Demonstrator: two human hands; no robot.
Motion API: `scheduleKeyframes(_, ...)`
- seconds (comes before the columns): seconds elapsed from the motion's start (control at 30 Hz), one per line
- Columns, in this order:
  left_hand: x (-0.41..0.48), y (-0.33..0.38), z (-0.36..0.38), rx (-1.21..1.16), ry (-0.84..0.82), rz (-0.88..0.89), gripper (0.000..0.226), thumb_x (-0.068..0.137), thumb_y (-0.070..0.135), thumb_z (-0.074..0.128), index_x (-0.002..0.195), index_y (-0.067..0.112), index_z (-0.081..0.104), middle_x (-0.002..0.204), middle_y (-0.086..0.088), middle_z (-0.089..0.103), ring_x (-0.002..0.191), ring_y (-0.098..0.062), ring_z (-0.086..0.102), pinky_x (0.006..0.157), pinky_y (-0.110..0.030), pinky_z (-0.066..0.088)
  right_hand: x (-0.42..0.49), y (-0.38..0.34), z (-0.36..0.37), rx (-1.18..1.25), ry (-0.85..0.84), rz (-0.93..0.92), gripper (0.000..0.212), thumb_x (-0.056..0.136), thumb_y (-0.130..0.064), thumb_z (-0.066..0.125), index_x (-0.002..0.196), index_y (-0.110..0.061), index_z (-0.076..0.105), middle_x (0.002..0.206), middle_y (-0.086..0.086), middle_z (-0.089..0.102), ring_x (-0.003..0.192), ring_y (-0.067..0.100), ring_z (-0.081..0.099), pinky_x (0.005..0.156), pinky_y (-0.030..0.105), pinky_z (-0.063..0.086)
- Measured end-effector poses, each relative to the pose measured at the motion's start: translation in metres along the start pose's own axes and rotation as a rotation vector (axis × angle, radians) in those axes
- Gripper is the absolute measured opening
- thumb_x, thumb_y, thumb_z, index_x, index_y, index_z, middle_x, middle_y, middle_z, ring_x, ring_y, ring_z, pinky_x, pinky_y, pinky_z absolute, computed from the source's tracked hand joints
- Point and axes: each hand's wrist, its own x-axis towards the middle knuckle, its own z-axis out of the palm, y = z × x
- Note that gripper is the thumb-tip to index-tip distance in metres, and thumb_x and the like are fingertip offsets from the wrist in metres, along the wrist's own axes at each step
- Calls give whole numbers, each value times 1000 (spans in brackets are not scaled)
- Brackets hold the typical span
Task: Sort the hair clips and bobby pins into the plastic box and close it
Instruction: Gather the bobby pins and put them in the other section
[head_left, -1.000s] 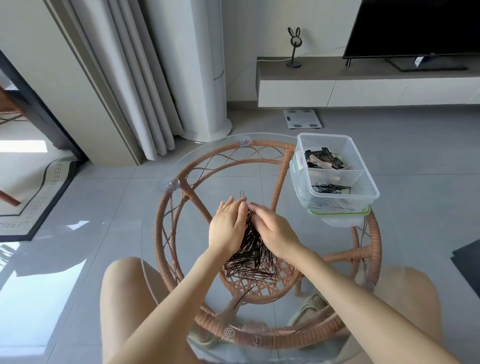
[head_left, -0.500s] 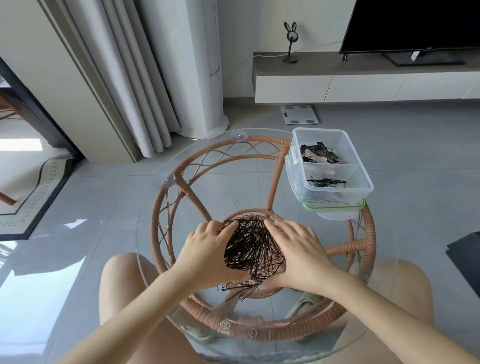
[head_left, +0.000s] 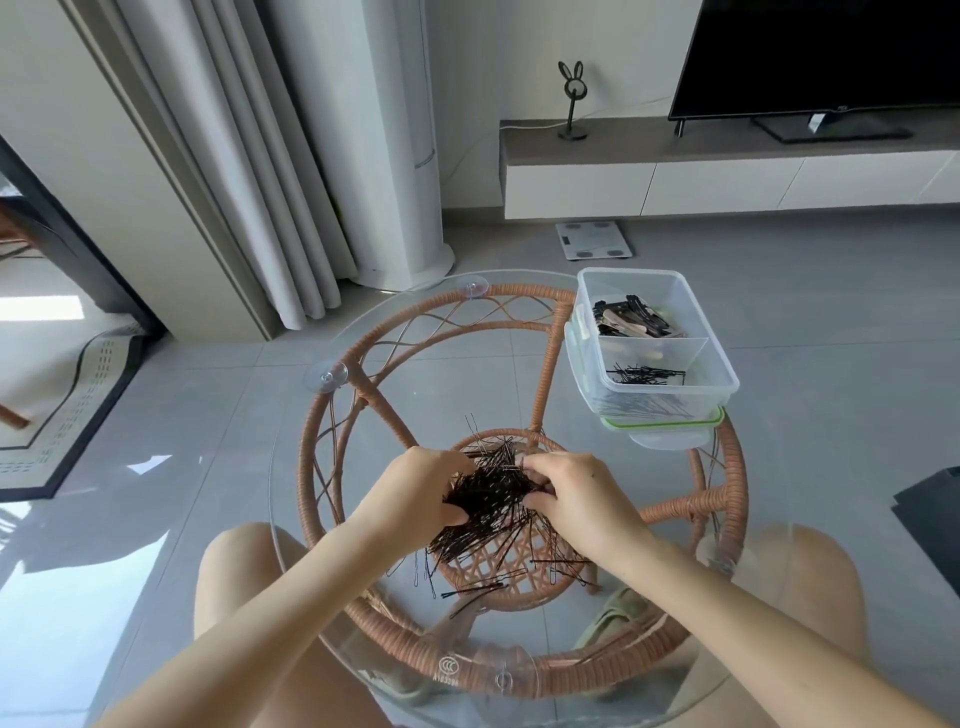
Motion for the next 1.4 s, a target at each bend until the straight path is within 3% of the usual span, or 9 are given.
scheduleKeyframes(0.13, -1, -2, -8, -21, 56, -52, 57, 80, 19, 70, 131, 15, 45, 108, -9, 68, 94, -22, 66, 78, -27, 52, -1, -3, -12, 35, 32, 40, 37, 80, -10, 67, 117, -12, 62, 111, 8, 69, 104, 20, 63, 95, 22, 41)
scheduleKeyframes(0.43, -6, -3, -42, -66, 141, -111, 47, 75, 24, 75, 118, 14, 58, 99, -3, 73, 85, -17, 69, 77, -30, 57, -4, -4, -52, 65, 64, 39, 29, 79, -10, 68, 108, -15, 67, 98, 4, 71, 79, 4, 57, 67, -4, 36)
scheduleKeyframes(0.6, -9, 2, -61, -82, 173, -89, 46, 73, 25, 75, 116, 16, 60, 97, 0, 74, 81, -14, 67, 75, -25, 55, -1, -4, -77, 98, 124, 27, 27, 77, -11, 70, 102, -19, 69, 90, -2, 71, 75, -3, 58, 67, 3, 43)
scheduleKeyframes(0.7, -10, 4, -70, -96, 187, -75, 44, 73, 25, 76, 113, 16, 61, 96, 2, 74, 79, -11, 62, 76, -21, 49, 0, -3, -94, 120, 147, 24, 26, 77, -11, 70, 101, -19, 70, 85, -6, 68, 77, -6, 58, 70, 0, 43)
scheduleKeyframes(0.87, -10, 11, -83, -120, 193, -68, 40, 72, 26, 76, 109, 18, 63, 93, 4, 74, 84, -13, 66, 81, -26, 52, 7, 4, -125, 175, 219, 23, 25, 73, -8, 73, 95, -21, 71, 79, -10, 67, 71, -1, 62, 68, 2, 45)
scheduleKeyframes(1.07, -6, 19, -97, -140, 206, -64, 39, 71, 27, 77, 106, 20, 63, 86, 6, 73, 79, -12, 65, 78, -28, 53, 30, 35, -168, 103, 330, 34, 25, 74, -4, 72, 95, -16, 71, 81, 1, 69, 72, 10, 63, 70, 9, 47)
scheduleKeyframes(1.23, 0, 27, -105, -139, 189, -58, 37, 71, 26, 77, 105, 20, 64, 84, 7, 73, 76, -10, 65, 79, -31, 54, 57, 67, -169, -122, 179, 57, 22, 77, -4, 68, 97, -13, 71, 84, 3, 68, 75, 13, 59, 75, 23, 45)
scheduleKeyframes(1.4, 9, 43, -110, -113, 191, -5, 37, 71, 26, 76, 105, 20, 64, 85, 6, 73, 71, -7, 60, 74, -25, 51, 74, 81, -139, -217, -101, 44, 18, 78, -8, 68, 93, -16, 72, 94, -1, 72, 81, 8, 62, 81, 23, 47)
